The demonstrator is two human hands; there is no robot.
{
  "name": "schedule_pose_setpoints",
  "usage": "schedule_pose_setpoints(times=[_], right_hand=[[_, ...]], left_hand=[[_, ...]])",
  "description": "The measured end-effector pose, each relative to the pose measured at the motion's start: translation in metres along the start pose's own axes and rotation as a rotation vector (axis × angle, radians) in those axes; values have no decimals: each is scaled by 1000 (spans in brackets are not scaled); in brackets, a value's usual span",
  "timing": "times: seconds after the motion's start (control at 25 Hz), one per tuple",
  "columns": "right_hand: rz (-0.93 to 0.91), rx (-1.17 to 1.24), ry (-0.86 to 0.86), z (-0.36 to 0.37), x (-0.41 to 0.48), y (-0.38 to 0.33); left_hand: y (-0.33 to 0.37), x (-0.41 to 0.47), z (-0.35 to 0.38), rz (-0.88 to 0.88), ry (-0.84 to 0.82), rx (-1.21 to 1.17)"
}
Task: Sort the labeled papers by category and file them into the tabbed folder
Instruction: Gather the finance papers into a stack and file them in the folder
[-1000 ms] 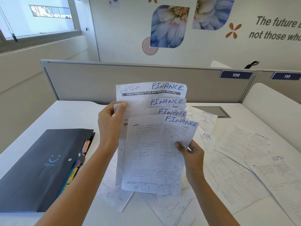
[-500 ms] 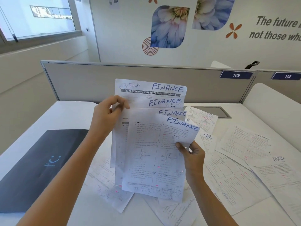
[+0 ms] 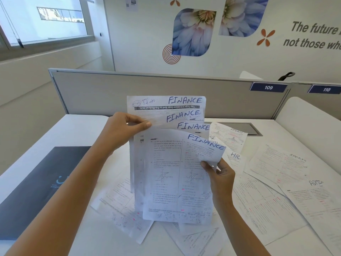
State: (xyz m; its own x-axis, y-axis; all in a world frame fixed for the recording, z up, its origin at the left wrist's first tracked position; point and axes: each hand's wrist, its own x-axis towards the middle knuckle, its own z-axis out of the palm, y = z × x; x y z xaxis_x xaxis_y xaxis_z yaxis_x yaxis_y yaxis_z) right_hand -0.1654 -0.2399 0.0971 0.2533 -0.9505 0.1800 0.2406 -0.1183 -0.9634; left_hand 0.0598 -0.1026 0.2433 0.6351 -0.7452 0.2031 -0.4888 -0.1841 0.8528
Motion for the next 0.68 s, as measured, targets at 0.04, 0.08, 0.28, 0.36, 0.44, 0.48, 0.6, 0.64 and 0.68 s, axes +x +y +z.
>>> schedule_pose_setpoints(times=[0.04,0.08,0.28,0.36,0.44,0.48,0.6,0.64,0.68], right_hand=[[-10,-11,-6,0,1,-2],[-21,-22,-11,1,1,-3],[-41,-83,-34,4,-1,-6],[-52,-79,-46,4,-2,-7],[-68,-67,-44,5,-3,-9],[-77,-79,-38,5,-3,-9],[-118,-141,-24,5,-3,-6],[-128,-149,-21,5,-3,-4],[-134,-146,-19,4,-2,-3]], left_hand=[[2,0,0,20,3,58],[3,0,0,46,12,112],[5,-4,4,113,101,196],[4,-7,4,139,145,155],[3,-10,4,160,156,125],[3,-11,5,153,149,106],[0,-10,5,29,101,17],[-1,-9,3,-31,63,-43],[-1,-8,1,-90,9,-123]])
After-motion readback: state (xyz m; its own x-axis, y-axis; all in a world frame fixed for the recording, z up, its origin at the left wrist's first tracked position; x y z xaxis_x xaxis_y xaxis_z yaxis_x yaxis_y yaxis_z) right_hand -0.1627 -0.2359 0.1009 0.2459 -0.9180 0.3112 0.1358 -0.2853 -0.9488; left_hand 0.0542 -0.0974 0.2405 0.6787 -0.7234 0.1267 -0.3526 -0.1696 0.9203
